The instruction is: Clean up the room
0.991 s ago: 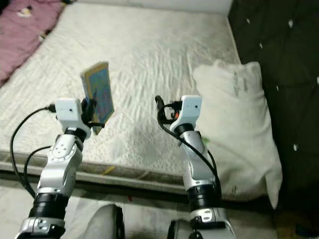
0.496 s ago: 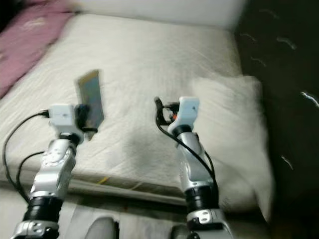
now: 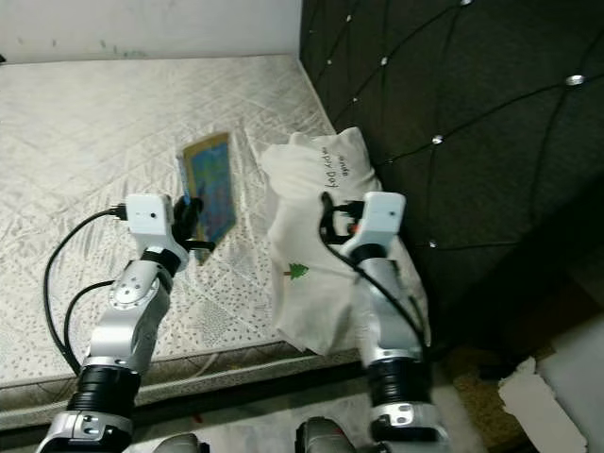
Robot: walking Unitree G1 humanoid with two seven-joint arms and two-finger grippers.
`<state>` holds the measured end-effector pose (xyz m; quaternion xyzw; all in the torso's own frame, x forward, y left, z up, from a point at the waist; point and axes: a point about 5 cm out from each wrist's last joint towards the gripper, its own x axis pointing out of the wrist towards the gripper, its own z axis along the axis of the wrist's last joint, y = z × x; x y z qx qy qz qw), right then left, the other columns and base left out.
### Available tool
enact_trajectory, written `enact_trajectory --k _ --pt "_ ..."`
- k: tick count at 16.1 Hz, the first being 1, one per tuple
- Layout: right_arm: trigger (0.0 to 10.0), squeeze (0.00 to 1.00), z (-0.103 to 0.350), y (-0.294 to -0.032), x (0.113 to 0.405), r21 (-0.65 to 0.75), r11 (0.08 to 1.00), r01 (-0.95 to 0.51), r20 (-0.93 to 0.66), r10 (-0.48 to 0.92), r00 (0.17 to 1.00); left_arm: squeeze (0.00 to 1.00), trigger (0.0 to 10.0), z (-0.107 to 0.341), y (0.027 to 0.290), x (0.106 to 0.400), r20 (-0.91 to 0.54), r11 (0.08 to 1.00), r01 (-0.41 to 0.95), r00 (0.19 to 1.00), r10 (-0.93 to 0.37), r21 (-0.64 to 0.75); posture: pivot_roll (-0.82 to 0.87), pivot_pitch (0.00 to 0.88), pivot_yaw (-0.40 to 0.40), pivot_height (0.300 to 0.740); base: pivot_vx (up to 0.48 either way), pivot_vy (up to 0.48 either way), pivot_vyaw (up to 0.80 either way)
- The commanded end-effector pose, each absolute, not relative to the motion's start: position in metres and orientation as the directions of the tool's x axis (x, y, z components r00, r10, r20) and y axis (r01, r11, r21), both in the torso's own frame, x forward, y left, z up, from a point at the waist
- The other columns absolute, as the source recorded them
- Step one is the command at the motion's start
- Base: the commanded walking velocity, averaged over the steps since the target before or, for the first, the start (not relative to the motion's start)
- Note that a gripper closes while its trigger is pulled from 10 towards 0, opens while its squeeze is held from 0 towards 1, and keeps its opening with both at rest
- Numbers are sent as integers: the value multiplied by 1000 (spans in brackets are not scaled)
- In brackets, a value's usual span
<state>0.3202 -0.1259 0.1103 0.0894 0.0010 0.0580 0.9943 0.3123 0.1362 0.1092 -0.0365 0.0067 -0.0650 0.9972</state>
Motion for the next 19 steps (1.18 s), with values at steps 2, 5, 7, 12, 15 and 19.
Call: enact_trajectory --k 2,5,7,12,15,19 --pt "10000 0 112 -124 322 156 978 -138 11 138 990 0 10000 118 137 314 35 989 121 992 -119 -87 20 0 -22 740 0 0 0" --pt "10000 0 112 -124 323 143 979 -147 8 148 989 0 10000 118 139 315 38 988 106 994 -102 -113 23 0 -30 740 0 0 0" --pt "10000 0 112 -124 323 141 979 -148 6 149 989 0 10000 117 140 315 34 987 103 994 -100 -124 23 0 -30 740 0 0 0" --pt "10000 0 112 -125 324 127 979 -157 4 158 987 0 10000 118 139 314 39 983 103 994 -98 -154 22 0 -35 740 0 0 0" --pt "10000 0 111 -125 324 125 980 -156 1 157 988 0 10000 119 139 315 45 985 106 994 -101 -139 20 0 -36 740 0 0 0" --pt "10000 0 111 -126 324 121 980 -156 -1 157 988 0 10000 119 137 314 47 984 107 994 -102 -141 16 0 -40 740 0 0 0"
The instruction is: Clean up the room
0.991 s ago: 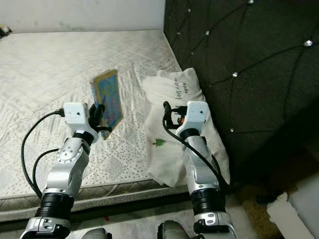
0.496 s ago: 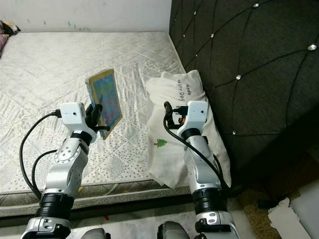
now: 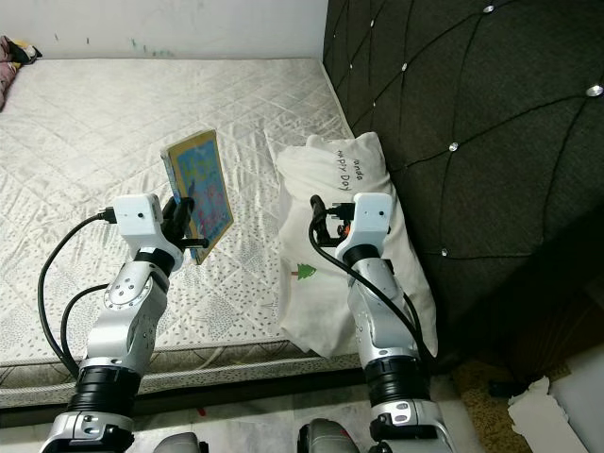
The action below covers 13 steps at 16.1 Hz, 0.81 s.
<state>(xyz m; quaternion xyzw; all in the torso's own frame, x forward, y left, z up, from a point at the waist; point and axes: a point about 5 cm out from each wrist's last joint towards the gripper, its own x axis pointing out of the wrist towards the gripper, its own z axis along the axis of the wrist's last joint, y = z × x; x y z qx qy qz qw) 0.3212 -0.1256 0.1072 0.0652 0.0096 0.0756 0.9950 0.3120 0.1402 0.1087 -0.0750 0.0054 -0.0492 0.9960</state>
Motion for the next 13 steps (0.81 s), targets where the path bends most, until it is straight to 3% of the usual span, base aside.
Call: enact_trajectory --k 1,7,13 --pt "10000 0 111 -126 324 121 980 -156 -2 157 988 0 10000 119 137 314 47 984 107 994 -102 -139 16 0 -40 740 0 0 0" --pt "10000 0 111 -128 324 115 981 -155 -5 157 988 0 10000 120 140 315 54 987 92 995 -86 -130 11 0 -43 740 0 0 0" --pt "10000 0 111 -128 324 112 981 -158 -6 160 987 0 10000 120 140 315 55 985 84 996 -76 -154 10 0 -46 740 0 -186 0"
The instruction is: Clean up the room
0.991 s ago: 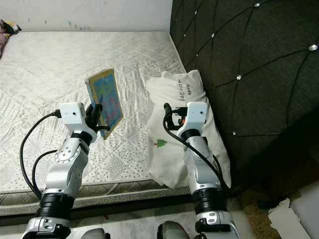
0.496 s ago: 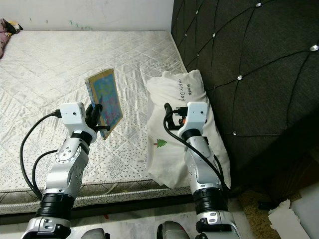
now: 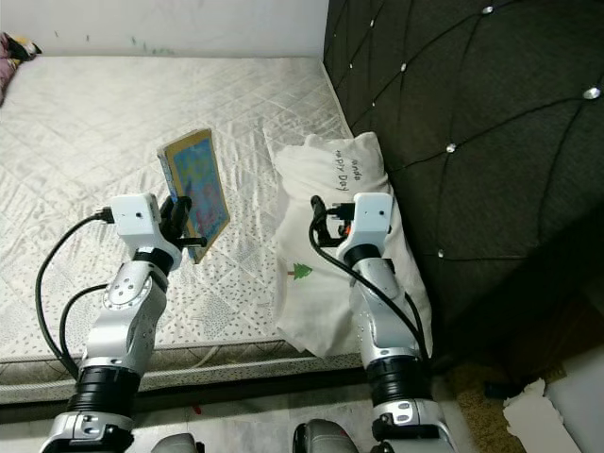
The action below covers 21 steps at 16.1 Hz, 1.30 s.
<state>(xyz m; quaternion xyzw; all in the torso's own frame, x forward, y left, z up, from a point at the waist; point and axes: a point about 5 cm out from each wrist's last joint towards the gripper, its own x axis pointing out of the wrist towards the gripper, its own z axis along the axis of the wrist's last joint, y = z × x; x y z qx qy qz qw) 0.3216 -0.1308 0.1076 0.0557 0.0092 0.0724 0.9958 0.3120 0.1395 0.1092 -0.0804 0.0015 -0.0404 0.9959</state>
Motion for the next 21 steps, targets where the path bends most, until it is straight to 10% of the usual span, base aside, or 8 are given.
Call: enact_trajectory --k 1,21 --pt "10000 0 111 -128 324 112 981 -158 -6 160 987 0 10000 120 140 315 55 984 82 996 -75 -157 10 0 -46 740 0 0 0" --pt "10000 0 109 -131 324 108 982 -152 -12 154 988 0 10000 124 139 315 97 978 118 990 -103 -169 5 0 -42 740 0 -196 0"
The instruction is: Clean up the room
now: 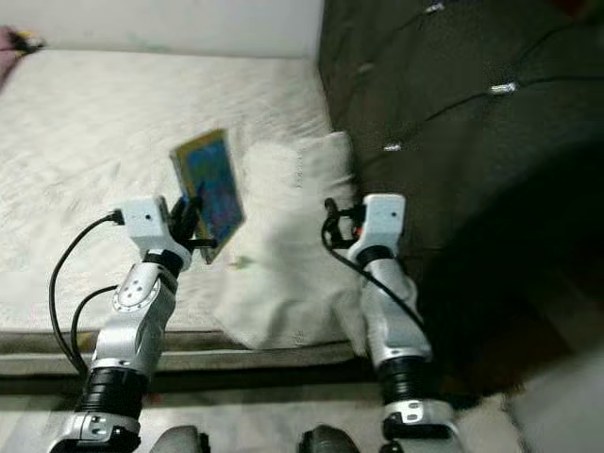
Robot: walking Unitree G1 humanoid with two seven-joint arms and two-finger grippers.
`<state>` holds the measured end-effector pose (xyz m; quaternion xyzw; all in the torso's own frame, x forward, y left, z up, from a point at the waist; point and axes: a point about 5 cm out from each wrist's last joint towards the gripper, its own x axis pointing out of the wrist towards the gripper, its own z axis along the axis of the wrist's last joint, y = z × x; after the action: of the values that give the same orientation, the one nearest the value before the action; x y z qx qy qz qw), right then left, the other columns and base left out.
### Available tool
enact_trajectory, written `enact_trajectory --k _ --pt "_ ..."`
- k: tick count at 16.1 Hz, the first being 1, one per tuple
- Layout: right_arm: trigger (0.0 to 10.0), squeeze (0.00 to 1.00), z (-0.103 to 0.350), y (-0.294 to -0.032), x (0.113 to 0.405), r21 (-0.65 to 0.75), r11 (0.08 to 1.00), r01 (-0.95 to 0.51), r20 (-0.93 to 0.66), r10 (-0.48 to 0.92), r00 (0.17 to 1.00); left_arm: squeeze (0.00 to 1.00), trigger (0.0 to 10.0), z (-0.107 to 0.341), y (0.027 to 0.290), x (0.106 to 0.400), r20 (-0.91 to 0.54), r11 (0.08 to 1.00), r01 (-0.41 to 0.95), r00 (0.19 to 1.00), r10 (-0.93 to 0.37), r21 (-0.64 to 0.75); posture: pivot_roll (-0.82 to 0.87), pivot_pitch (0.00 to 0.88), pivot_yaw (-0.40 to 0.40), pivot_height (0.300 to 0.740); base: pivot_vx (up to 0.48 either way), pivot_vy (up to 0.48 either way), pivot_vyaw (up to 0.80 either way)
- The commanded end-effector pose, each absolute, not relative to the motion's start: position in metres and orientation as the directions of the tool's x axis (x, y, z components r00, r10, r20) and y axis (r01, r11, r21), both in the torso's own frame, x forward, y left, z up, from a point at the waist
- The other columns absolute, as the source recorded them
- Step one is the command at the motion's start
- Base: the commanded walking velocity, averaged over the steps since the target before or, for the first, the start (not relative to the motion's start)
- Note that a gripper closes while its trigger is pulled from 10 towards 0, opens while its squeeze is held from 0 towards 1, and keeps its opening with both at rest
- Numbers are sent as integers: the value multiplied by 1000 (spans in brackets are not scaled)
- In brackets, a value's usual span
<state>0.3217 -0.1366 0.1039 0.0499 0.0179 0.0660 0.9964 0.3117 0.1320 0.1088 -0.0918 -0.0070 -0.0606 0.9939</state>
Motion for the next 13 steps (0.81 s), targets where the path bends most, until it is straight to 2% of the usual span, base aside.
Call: enact_trajectory --k 1,6,13 --pt "10000 0 109 -131 324 107 982 -153 -13 155 988 0 10000 125 140 315 103 977 126 989 -109 -172 6 0 -42 740 0 0 0" --pt "10000 0 108 -131 324 106 982 -157 -18 160 987 0 10000 126 139 313 118 973 144 985 -124 -182 8 0 -41 740 0 0 0" --pt "10000 0 108 -131 325 102 982 -159 -17 161 987 0 10000 126 139 314 125 969 158 983 -136 -189 8 0 -44 740 281 0 0"
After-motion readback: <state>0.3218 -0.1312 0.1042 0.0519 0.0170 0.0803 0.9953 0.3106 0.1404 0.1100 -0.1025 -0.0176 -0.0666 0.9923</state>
